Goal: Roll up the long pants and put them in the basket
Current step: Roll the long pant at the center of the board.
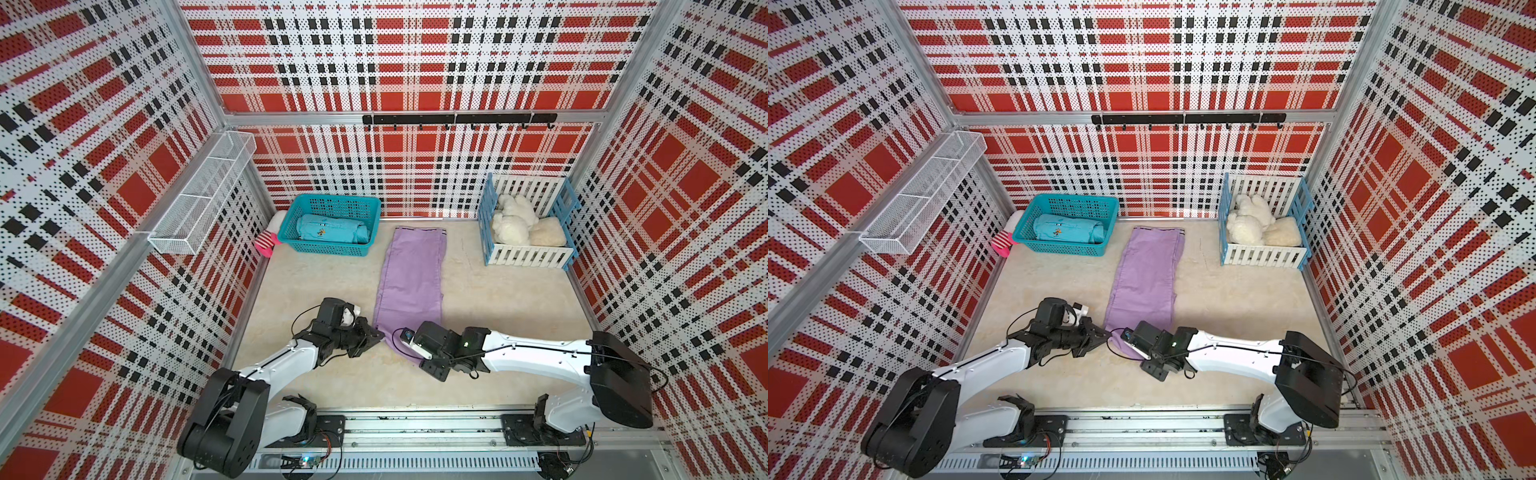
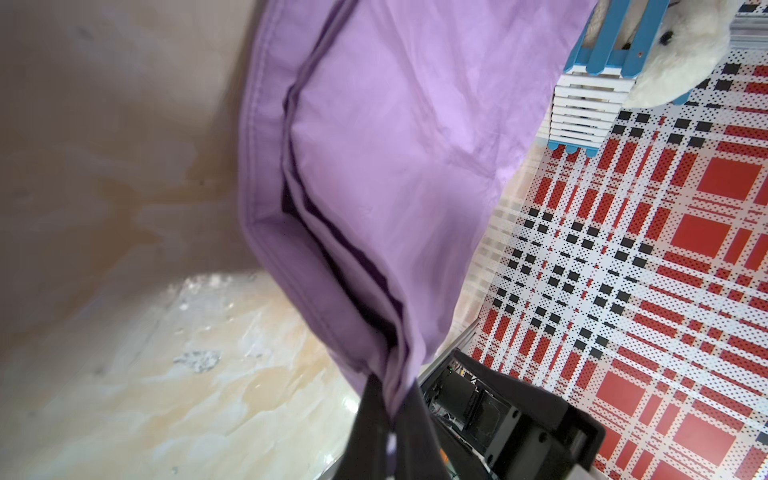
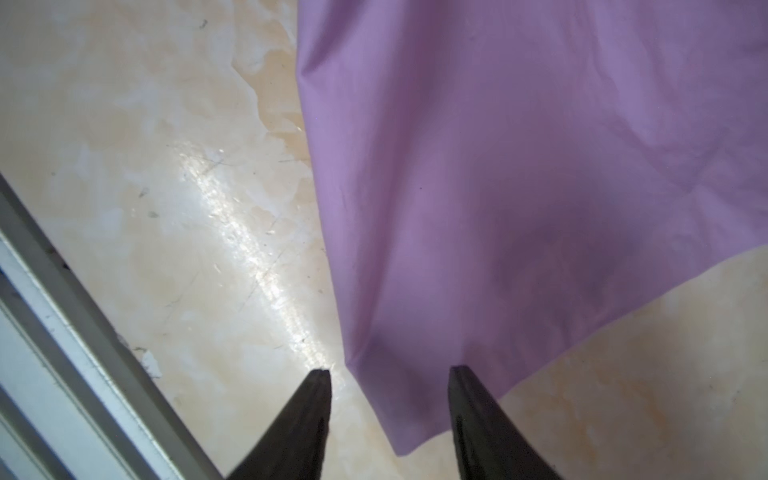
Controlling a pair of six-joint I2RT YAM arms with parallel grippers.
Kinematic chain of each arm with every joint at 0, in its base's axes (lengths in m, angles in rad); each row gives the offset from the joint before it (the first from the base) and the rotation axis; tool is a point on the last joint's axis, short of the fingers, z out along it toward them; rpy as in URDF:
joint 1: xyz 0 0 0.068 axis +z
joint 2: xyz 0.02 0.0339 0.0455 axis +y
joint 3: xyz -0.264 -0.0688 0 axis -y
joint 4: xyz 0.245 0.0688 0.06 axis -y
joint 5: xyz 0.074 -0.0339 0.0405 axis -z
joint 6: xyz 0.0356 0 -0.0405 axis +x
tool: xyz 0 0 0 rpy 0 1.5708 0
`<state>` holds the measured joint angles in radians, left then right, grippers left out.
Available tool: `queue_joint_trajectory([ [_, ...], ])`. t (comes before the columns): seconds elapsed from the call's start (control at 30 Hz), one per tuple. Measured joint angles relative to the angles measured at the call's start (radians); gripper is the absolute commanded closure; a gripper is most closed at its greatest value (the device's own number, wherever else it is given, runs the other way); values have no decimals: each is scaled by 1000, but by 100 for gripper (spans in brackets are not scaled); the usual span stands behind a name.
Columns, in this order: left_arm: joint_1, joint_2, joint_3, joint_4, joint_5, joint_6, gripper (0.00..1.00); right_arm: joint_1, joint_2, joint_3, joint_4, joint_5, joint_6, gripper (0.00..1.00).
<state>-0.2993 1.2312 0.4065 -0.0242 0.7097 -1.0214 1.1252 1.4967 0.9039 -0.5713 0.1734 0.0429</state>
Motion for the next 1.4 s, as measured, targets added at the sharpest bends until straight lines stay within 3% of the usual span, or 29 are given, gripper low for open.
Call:
queue_joint_trajectory([
  [0.3, 30, 2, 0, -22, 26, 6, 100, 36, 50, -2, 69, 53, -122, 46],
  [0.6, 100, -6, 0, -31, 50, 9, 100, 71, 98, -23, 120, 53, -170, 46],
  [0.87, 112, -18, 0, -32, 65, 8, 100, 85, 126, -66, 186, 141, -205, 47],
  [0.97, 117, -21, 0, -33, 68, 8, 100, 110, 135, -72, 218, 190, -225, 52],
  [1.03, 120, -22, 0, -33, 69, 8, 100, 122, 148, -73, 241, 217, -243, 61],
  [1.1, 125, -23, 0, -33, 69, 8, 100, 130, 162, -72, 260, 235, -261, 75],
  [1.17, 130, -23, 0, -33, 71, 8, 100, 134, 172, -71, 264, 242, -273, 100],
  [1.3, 138, -35, -2, -36, 74, 7, 100, 123, 148, -69, 250, 227, -276, 100],
  [1.4, 144, -44, -2, -36, 72, 5, 100, 75, 67, -68, 217, 148, -269, 100],
])
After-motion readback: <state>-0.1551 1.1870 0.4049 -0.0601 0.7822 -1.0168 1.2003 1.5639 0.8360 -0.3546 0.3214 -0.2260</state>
